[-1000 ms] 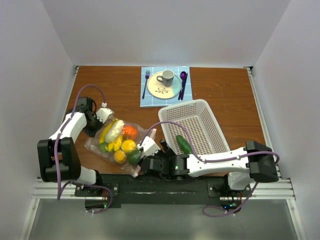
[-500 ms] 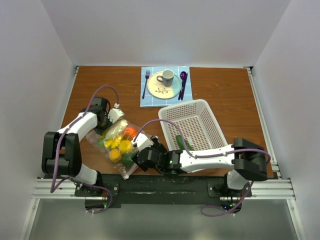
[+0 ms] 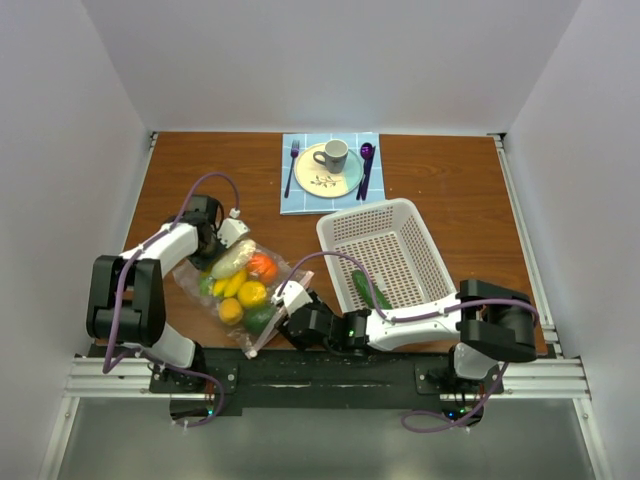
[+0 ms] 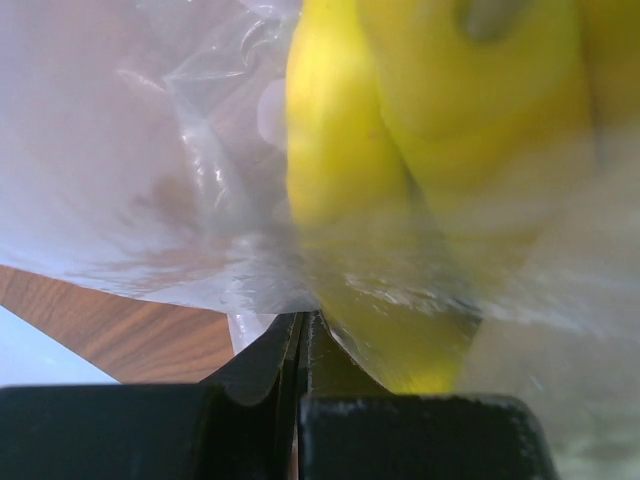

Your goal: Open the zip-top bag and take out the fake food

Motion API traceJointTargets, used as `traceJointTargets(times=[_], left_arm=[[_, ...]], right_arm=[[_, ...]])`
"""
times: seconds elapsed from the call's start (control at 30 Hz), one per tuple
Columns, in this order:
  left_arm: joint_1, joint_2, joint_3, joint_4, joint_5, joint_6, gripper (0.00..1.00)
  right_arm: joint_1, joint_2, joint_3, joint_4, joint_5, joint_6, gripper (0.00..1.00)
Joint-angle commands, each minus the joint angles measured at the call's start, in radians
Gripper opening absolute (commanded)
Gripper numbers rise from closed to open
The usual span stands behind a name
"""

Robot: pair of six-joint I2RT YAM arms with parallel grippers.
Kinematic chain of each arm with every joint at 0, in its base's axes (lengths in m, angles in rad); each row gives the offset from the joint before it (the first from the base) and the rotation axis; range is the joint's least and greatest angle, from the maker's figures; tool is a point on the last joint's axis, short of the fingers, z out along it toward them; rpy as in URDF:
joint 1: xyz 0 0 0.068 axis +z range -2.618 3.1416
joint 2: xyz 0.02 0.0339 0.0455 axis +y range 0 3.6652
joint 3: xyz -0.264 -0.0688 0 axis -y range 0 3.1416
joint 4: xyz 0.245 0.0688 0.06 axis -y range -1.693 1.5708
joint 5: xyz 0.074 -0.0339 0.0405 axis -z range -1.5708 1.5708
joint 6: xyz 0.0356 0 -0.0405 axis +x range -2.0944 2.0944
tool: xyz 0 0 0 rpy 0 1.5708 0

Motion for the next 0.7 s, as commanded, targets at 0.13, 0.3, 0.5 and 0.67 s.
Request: traceJointTargets(times=[0.13, 0.3, 0.5, 0.67], left_arm=[[-0.01, 0.009, -0.012, 0.006, -0.015, -0.039, 0.0], [-0.024, 0.007, -0.005, -0.009, -0.004, -0.062, 0.0], [-0.034, -0.007, 0.011, -0.028, 0.002, -0.068, 0.0], [-0.036, -0.013, 0.015, -0.034, 0.006, -0.065, 0.0]], right_arm=[[0.001, 0.001, -0.003, 0.225, -0.052, -0.017, 0.73], [0.002, 0.093, 0.066, 0.234, -0.074, -0.044, 0.88], [-0.01, 0.164, 0.108, 0.261, -0.089, -0.113, 0.99], [-0.016, 0.192, 0.143, 0.307, -0.135, -0.181, 0.99]])
